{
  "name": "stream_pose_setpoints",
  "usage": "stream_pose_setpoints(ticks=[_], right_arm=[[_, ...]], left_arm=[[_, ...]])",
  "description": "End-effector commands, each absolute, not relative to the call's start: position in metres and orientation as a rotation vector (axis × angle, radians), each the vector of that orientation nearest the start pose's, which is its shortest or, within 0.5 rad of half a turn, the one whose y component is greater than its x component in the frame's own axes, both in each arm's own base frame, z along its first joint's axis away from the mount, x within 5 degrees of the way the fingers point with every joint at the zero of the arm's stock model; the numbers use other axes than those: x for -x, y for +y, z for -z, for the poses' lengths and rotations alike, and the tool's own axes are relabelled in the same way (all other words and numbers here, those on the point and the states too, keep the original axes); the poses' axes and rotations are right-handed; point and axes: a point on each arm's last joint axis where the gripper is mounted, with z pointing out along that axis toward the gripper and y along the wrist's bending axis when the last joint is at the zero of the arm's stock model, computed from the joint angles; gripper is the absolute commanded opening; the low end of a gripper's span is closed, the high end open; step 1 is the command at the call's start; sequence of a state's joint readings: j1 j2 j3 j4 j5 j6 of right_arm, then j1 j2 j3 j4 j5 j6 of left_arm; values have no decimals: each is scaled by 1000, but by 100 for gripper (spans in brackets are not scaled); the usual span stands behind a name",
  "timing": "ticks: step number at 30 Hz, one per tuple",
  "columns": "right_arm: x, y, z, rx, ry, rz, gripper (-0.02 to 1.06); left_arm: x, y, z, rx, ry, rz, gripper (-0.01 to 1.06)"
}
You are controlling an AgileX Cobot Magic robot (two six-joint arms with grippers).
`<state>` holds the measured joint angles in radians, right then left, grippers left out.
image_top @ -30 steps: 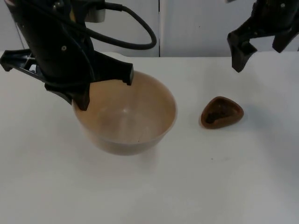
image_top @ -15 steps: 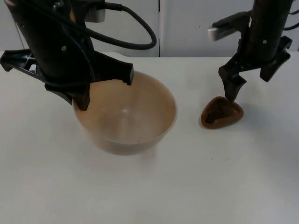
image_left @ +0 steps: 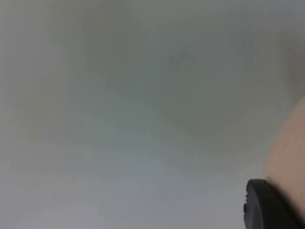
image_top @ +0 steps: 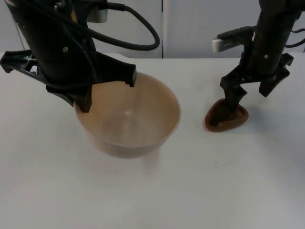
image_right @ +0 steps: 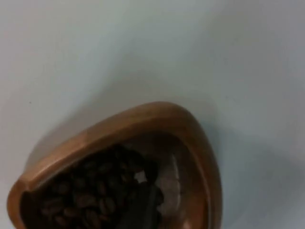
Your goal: Pick up the bowl with the left hand and pour the coffee beans from the cup into the bowl with the right hand.
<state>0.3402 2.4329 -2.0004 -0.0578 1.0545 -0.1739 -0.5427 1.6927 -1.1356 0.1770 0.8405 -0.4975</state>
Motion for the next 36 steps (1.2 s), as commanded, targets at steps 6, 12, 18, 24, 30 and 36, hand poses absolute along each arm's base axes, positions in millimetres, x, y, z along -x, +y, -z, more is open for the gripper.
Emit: stream_pose_setpoints(ticks=[6, 12, 18, 24, 30, 36], right_arm=[[-471, 175, -121, 833, 2809, 100, 82], [-470, 175, -121, 818, 2821, 100, 65], [-471, 176, -121, 805, 2809, 82, 53], [-471, 178, -121, 791, 2808, 53, 53], [-470, 178, -121, 791, 2814, 53, 50], [-468, 177, -113, 794, 2816, 49, 49]], left_arm=[[-289, -162, -221, -195, 2818, 26, 0], [-289, -162, -221, -195, 2818, 26, 0], [-289, -162, -221, -195, 2818, 26, 0], [-289, -162, -221, -195, 2818, 26, 0], [-289, -162, -221, -195, 2818, 26, 0], [-289, -162, -221, -195, 2818, 26, 0]])
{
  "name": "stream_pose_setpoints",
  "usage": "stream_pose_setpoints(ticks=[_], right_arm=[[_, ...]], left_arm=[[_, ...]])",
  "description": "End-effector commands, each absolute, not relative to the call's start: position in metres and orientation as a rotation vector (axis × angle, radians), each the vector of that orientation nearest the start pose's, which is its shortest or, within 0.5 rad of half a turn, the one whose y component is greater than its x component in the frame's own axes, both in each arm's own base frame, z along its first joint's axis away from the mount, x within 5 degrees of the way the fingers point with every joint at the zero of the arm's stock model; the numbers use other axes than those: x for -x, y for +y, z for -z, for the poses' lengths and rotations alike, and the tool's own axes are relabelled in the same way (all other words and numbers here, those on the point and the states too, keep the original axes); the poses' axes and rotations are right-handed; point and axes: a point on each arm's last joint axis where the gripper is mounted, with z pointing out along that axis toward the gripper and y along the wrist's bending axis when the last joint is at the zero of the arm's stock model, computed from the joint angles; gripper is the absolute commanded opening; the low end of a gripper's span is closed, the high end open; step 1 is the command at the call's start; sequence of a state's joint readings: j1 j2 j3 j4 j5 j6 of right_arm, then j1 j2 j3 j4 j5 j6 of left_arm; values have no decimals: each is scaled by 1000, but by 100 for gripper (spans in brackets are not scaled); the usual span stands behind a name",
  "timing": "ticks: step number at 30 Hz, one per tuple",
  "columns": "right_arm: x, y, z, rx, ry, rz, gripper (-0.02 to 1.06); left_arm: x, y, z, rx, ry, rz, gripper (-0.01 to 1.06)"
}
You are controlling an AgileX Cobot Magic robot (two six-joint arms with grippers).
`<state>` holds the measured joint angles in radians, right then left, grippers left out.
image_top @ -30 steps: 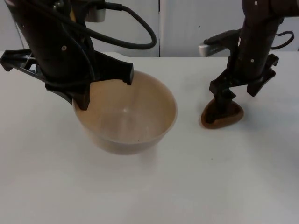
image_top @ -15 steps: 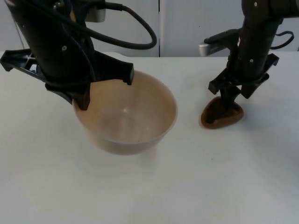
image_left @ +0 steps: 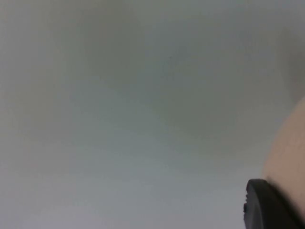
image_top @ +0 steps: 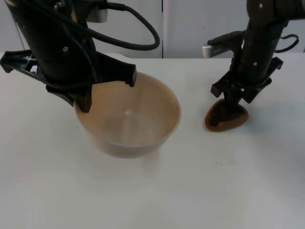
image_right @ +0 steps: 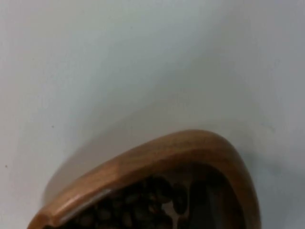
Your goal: Pick up the bowl with the left hand and pour the coffee beans from the cup into the bowl with the right hand.
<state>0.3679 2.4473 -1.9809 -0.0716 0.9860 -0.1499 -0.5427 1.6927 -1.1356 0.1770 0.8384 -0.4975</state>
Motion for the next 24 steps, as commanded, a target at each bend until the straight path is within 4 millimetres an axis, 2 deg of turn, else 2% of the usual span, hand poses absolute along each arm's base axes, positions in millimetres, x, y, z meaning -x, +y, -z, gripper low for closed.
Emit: stream_pose_setpoints(ticks=[1, 9, 14, 18, 19, 23, 24], right_arm=[[-467, 177, -110, 793, 2820, 46, 49], [-466, 177, -107, 793, 2813, 44, 47], [-467, 177, -107, 793, 2811, 44, 39], [-467, 177, -107, 793, 2811, 44, 22], [-467, 177, -107, 793, 2811, 44, 22], [-467, 177, -107, 793, 2811, 44, 2], [-467, 177, -107, 793, 2811, 44, 2]], left_arm=[[-289, -162, -221, -195, 2818, 26, 0], [-290, -162, -221, -195, 2816, 28, 0], [-290, -162, -221, -195, 2816, 28, 0], [-290, -162, -221, -195, 2816, 28, 0], [-290, -162, -221, -195, 2816, 28, 0], [-290, -162, -221, -195, 2816, 28, 0], [-290, -162, -221, -195, 2816, 28, 0]])
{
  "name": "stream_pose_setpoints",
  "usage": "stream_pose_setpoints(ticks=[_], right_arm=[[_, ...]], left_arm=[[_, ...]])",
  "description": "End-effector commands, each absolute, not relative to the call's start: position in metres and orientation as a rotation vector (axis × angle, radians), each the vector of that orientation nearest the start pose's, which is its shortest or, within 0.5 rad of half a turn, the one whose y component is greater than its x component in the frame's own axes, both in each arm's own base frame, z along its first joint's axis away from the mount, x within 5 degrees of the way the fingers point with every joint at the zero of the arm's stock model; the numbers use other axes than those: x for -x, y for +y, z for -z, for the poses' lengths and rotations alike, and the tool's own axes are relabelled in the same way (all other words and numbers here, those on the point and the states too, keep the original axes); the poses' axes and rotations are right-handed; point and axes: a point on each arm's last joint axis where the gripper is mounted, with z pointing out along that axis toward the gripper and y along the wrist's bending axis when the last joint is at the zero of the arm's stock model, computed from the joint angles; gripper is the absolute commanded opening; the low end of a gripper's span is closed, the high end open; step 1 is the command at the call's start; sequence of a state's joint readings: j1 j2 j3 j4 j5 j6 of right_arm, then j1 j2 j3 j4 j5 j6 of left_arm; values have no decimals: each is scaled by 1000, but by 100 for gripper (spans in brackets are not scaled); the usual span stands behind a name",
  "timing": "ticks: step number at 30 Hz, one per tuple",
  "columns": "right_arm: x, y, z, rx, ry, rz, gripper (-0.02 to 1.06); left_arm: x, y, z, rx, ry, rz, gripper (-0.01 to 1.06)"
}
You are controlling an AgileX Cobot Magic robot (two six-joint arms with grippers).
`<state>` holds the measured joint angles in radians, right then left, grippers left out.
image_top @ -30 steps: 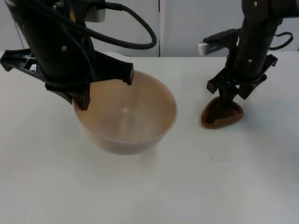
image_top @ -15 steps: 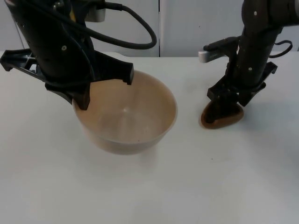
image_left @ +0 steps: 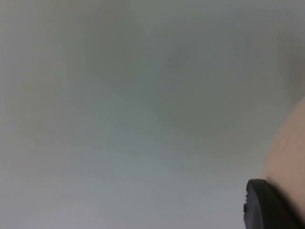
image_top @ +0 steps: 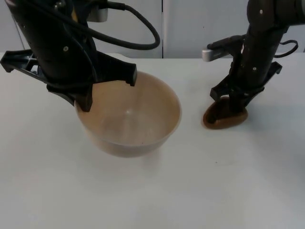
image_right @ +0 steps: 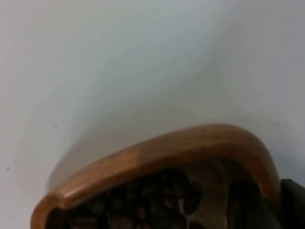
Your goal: Pick up the bowl with the left hand and pour the coffee beans from the cup into the bowl with the right hand.
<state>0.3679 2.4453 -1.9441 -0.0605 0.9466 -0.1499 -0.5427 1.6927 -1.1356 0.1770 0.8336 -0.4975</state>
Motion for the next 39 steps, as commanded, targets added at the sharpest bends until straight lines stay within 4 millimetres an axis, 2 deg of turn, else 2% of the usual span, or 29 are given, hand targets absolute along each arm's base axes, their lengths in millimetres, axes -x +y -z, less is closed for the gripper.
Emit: stream_pose_setpoints(ticks=[1, 6, 11, 17, 21, 24, 25, 30, 31, 35, 36, 38, 39], right_arm=[[-467, 177, -107, 793, 2811, 44, 0], [-466, 177, -109, 793, 2816, 45, 0], [-466, 178, -123, 774, 2798, 18, 0], [-465, 178, -141, 765, 2776, 12, 0], [-462, 177, -157, 759, 2770, 8, 0], [-459, 175, -176, 754, 2758, 7, 0], [-459, 175, -176, 754, 2758, 7, 0], [-444, 170, -226, 747, 2732, 5, 0], [-444, 170, -226, 747, 2732, 5, 0], [-429, 163, -264, 741, 2721, 9, 0], [-429, 163, -264, 741, 2721, 9, 0], [-423, 161, -276, 741, 2714, 9, 0], [-417, 159, -290, 742, 2697, 8, 0]], left_arm=[[-290, -162, -221, -195, 2816, 28, 0], [-290, -162, -221, -195, 2816, 28, 0], [-290, -162, -221, -195, 2816, 28, 0], [-290, -162, -221, -196, 2814, 30, 0], [-290, -162, -221, -196, 2814, 30, 0], [-290, -162, -221, -196, 2814, 30, 0], [-290, -162, -221, -196, 2814, 30, 0], [-290, -162, -221, -194, 2815, 31, 0], [-290, -162, -221, -194, 2815, 31, 0], [-289, -163, -221, -191, 2817, 36, 0], [-289, -163, -221, -191, 2817, 36, 0], [-289, -163, -221, -191, 2817, 36, 0], [-289, -163, -221, -191, 2817, 36, 0]])
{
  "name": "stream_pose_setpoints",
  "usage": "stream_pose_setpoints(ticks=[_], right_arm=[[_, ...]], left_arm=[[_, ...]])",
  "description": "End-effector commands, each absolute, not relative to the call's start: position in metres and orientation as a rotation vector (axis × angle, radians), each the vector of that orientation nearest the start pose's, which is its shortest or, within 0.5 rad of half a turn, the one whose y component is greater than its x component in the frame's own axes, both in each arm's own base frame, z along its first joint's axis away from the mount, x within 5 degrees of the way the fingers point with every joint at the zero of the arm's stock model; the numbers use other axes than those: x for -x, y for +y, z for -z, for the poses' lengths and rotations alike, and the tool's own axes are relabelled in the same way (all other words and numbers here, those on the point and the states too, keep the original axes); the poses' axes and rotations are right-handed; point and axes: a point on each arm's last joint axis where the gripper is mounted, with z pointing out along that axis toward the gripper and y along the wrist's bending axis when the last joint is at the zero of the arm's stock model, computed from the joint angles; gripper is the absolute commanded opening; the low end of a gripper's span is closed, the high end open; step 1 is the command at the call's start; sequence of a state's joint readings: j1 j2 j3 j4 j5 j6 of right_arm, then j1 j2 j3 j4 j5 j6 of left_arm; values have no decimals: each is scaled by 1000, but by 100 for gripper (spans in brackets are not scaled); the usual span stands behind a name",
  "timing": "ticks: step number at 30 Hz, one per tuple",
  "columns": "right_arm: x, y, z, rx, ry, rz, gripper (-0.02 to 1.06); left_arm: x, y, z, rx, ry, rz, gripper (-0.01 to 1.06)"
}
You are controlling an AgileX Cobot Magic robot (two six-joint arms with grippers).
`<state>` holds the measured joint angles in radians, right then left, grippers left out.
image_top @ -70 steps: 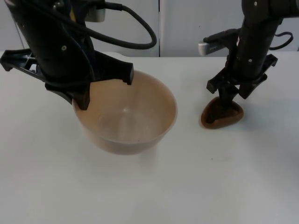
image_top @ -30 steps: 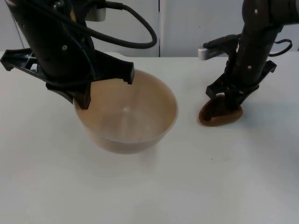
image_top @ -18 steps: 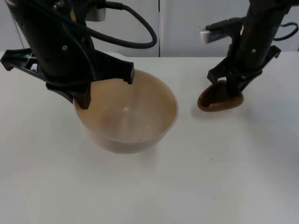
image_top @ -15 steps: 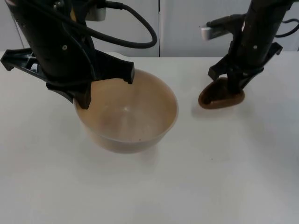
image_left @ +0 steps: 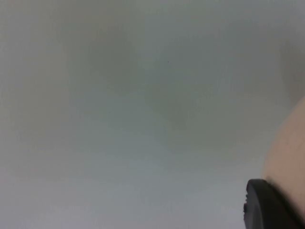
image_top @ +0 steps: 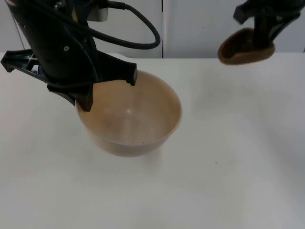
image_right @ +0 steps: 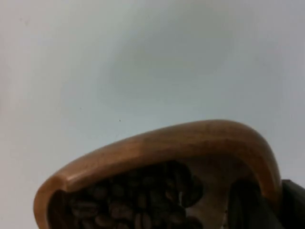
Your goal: Pick up the bowl with the left hand and pour the coffee beans from the cup into the bowl with the right hand.
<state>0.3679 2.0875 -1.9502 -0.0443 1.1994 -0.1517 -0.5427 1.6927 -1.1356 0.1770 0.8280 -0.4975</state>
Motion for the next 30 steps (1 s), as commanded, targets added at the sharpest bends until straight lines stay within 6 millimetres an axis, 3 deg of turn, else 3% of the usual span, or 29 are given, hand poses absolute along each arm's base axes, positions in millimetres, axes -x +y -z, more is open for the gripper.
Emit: stream_pose_setpoints(ticks=[1, 7, 18, 30], right_arm=[[-415, 157, -298, 737, 2680, 5, 0], [-406, 154, -319, 728, 2633, -1, 0], [-398, 166, -325, 714, 2627, -75, 0], [-362, 234, -325, 948, 2542, -31, 0]], left_arm=[[-289, -163, -221, -191, 2817, 36, 0], [-289, -163, -221, -191, 2817, 36, 0], [-290, -163, -221, -189, 2816, 39, 0], [-290, -163, -221, -177, 2817, 41, 0]])
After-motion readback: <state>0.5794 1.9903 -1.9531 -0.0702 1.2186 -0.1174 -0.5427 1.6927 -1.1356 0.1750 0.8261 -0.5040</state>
